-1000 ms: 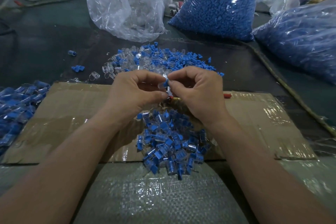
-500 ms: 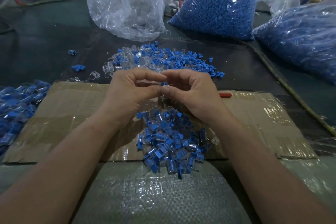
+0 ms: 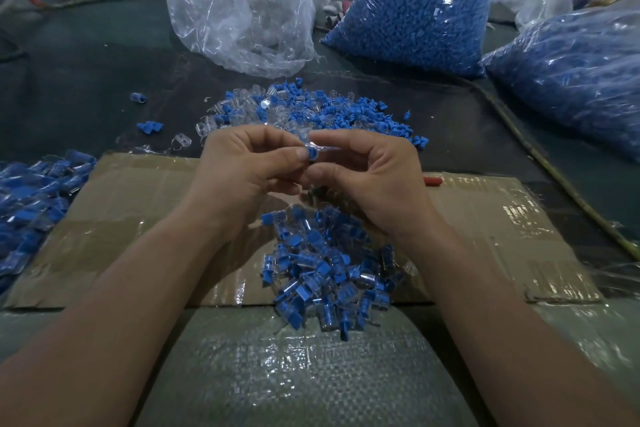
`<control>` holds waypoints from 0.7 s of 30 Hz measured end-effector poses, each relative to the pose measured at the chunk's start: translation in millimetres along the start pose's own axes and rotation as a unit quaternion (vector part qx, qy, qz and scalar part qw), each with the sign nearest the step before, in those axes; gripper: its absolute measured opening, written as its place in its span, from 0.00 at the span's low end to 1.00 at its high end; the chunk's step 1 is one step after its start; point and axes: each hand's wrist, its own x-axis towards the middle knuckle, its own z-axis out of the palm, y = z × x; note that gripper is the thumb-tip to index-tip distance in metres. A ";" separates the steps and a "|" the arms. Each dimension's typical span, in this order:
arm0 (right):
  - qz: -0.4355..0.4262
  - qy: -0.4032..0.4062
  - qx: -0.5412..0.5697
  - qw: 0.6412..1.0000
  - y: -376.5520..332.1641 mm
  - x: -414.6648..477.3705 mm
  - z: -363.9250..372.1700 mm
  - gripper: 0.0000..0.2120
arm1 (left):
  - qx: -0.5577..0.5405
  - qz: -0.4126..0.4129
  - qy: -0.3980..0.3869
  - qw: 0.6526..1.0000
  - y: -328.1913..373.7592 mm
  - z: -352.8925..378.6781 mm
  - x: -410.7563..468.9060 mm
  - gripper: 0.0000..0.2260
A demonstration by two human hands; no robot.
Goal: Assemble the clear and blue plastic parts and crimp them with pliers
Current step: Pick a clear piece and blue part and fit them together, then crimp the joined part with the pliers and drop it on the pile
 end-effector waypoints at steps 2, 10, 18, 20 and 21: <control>-0.039 0.009 -0.027 0.999 1.9 -0.8 0.3 0.16 | -0.009 -0.015 -0.007 1.000 -0.5 -1.1 0.6 0.05; -0.140 0.029 -0.154 0.978 7.5 1.0 0.1 0.12 | -0.034 -0.065 -0.035 0.997 -2.2 -4.7 4.5 0.03; -0.171 0.019 -0.205 0.964 8.9 1.6 -1.7 0.12 | -0.044 -0.088 -0.029 0.995 -1.8 -1.7 4.4 0.08; -0.175 0.017 -0.207 0.962 8.8 1.0 -1.1 0.12 | -0.045 -0.089 -0.024 0.995 -1.6 -1.2 3.7 0.09; -0.169 0.013 -0.206 0.964 8.3 0.8 -1.1 0.13 | -0.045 -0.089 -0.021 0.995 -1.6 -1.0 3.2 0.09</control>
